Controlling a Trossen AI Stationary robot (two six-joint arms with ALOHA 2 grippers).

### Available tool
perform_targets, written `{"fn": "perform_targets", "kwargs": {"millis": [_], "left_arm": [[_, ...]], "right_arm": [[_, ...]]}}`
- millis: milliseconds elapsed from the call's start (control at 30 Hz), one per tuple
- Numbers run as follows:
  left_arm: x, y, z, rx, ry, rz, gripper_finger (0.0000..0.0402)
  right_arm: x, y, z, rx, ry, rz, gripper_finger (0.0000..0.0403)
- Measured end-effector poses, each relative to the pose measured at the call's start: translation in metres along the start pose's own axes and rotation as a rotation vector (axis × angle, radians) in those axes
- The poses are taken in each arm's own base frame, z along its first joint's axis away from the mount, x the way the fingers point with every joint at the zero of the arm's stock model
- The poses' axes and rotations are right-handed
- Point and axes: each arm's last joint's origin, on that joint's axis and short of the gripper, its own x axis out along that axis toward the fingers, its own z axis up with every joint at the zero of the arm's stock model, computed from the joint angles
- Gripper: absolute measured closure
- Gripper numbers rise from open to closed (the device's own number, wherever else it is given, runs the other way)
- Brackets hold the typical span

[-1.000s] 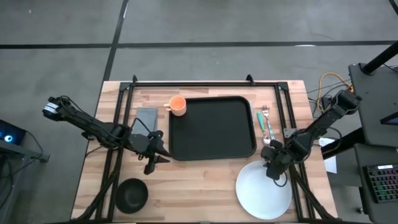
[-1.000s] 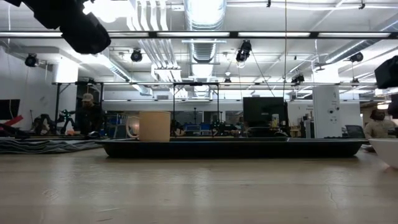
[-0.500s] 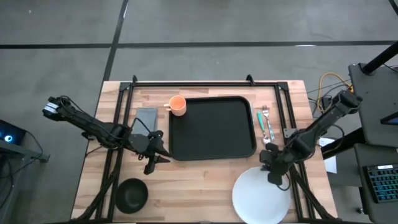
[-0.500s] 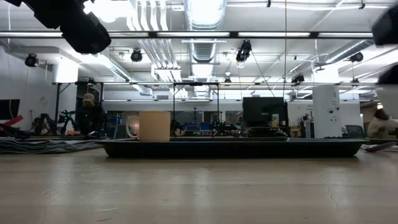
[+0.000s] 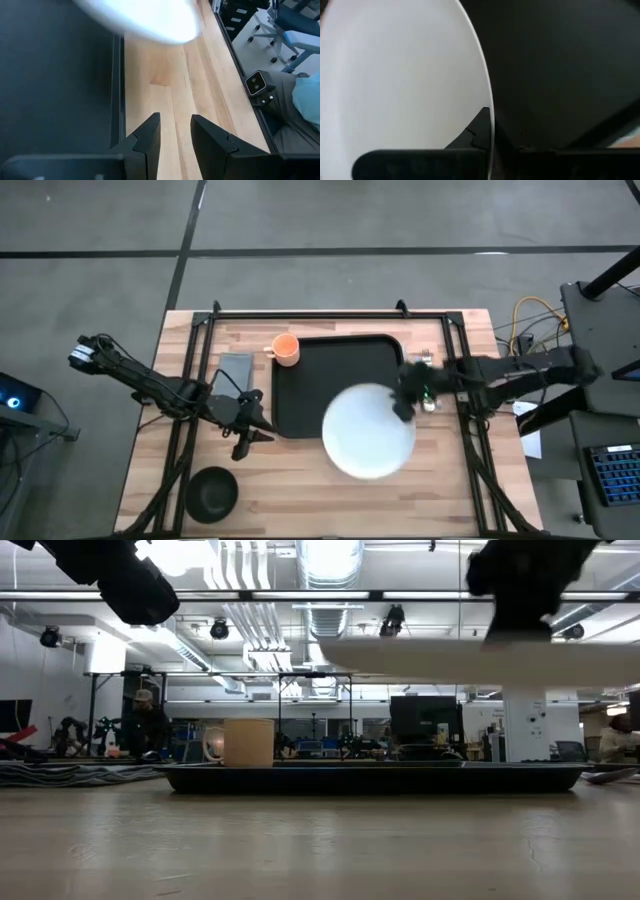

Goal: Set up tray
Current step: Put the white plate on the black tray to the bottom right of the orange mug

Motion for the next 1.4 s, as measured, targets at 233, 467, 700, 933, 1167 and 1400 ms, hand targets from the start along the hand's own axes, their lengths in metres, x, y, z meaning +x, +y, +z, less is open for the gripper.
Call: {"fn": "perform_targets", "kwargs": {"millis": [233,467,700,933,1167,1400], "left_arm": [[0.000,0.000,0.000,0.001,-0.004,-0.001,0.0313],[0.000,0.000,0.000,0.002,-0.004,-0.001,0.0313],[0.000,0.000,0.000,0.003,-0.004,-0.001,0.0313],[0.000,-0.004,-0.001,0.012,0.013,-0.039,0.0313],[0.000,-0.007,-0.003,0.021,0.021,-0.054,0.0313],[-0.001,-0.007,-0.003,0.022,0.026,-0.067,0.0313]], "right_arm": [[0.032,-0.048,0.062,0.095,-0.025,0.118,0.0394],[0.084,-0.079,0.110,0.102,0.059,0.115,0.0395],[0.149,-0.107,0.127,0.071,0.186,0.066,0.0395],[0.171,-0.142,0.133,0.095,0.220,0.026,0.0395],[0.162,-0.146,0.130,0.053,0.206,-0.022,0.0394],[0.161,-0.143,0.130,0.020,0.193,-0.052,0.0380]]}}
